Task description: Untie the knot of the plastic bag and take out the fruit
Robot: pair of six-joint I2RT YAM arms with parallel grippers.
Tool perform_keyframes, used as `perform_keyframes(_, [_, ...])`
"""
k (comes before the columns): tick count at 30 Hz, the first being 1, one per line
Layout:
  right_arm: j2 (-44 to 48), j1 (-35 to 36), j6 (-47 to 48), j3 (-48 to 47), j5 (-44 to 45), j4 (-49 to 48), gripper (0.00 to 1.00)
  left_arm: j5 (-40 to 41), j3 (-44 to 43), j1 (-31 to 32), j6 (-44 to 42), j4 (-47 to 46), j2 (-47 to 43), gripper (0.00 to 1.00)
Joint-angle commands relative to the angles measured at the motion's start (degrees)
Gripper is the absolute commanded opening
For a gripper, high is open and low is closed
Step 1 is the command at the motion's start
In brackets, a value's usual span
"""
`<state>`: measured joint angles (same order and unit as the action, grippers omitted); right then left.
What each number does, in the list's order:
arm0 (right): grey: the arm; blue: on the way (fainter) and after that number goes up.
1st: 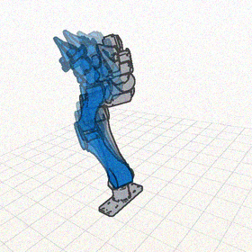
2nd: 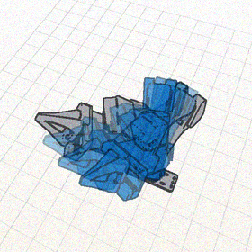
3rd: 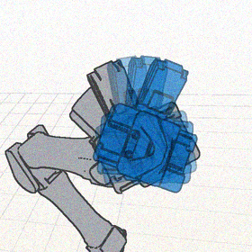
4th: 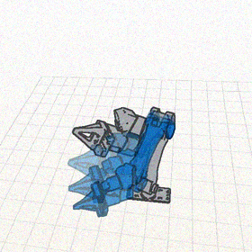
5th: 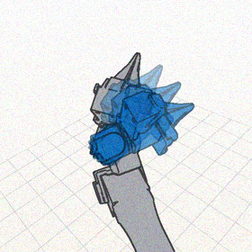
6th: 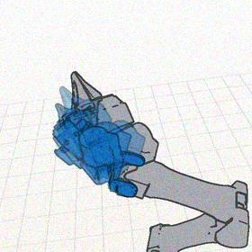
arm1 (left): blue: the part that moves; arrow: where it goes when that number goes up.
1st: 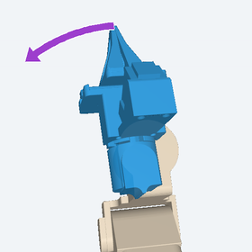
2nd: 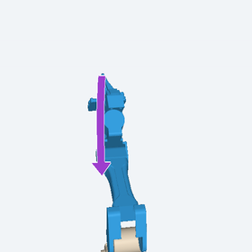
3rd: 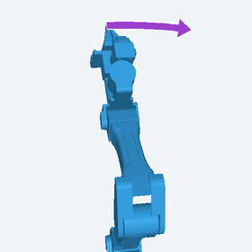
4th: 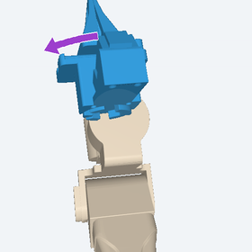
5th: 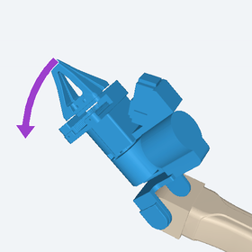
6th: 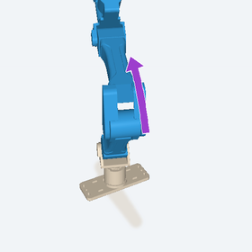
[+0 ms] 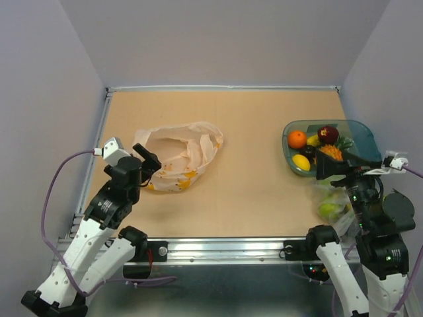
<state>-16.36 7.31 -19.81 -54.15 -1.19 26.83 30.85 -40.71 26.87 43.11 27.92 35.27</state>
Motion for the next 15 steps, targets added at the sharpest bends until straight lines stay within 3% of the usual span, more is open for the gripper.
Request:
perform_keyframes(1, [0.8,1.8,2.8,-0.6,5.0,7.7,1.00,-5.4,-6.8,-0.2,-2.2,5.6,-4.2,0.95])
perform_keyframes(7, [5.6,4.4,0.5,-2.1,9.9,9.5,1.00,-5.0,-13.1,-0.2,1.1,17.1,-15.5,0.98])
perform_keyframes(15, [11.5,4.8,-1.4,-2.1,10.2,10.0,1.00,-5.0,-17.2,-0.2,-2.6,18.7,-35.2,0.99])
